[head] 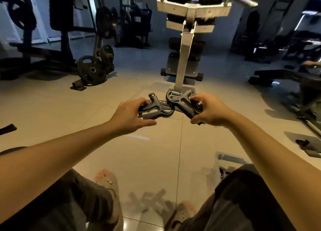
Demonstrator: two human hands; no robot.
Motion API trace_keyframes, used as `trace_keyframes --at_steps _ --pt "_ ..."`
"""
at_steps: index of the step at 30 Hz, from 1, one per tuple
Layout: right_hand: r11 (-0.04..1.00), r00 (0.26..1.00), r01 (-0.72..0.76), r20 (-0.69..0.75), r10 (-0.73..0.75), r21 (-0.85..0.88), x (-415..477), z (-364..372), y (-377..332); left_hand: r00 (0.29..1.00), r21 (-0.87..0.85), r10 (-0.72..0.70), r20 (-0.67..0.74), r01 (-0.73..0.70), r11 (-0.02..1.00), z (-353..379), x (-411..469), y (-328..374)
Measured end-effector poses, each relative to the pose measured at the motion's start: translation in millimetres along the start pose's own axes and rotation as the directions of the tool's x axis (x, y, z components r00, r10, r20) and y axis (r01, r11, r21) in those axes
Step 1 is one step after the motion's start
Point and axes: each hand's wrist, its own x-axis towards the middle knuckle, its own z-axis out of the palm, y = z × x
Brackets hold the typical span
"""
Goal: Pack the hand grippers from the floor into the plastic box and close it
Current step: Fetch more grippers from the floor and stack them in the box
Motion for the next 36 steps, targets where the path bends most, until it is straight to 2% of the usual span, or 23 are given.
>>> trace_keyframes --at_steps 3,10,16,24,28,36 --pt "0.998 0.998 -0.055 0.01 0.055 -0.012 -17.1 -15.0 29.0 1.0 -0.016 -0.001 0.02 0.001 1.0 26.5 9.9 27.7" --pt "0.97 0.973 -0.214 0.066 0.223 -0.114 -58.3 -42.3 87.7 0.983 -0.15 0.027 0.183 0.001 0.989 102.7 27.2 85.1" --pt "0.934 0.935 -0.326 0.095 0.341 -0.149 -83.2 -55.0 146.8 0.952 -0.1 0.059 0.299 -0.03 0.994 158.6 41.0 129.5" --pt "0.921 0.91 -0.389 0.141 0.389 -0.032 -106.8 -12.4 239.6 0.891 0.015 0.056 0.45 -0.07 0.997 240.6 45.0 152.0" --pt "0.918 0.903 -0.397 0.17 0.395 -0.027 -114.7 1.1 279.4 0.868 0.068 0.052 0.494 -0.098 0.993 265.6 46.4 150.2" --pt "0.929 0.893 -0.368 0.294 0.339 0.047 -128.7 40.6 326.4 0.846 0.005 -0.046 0.532 0.051 0.999 309.3 29.6 135.5"
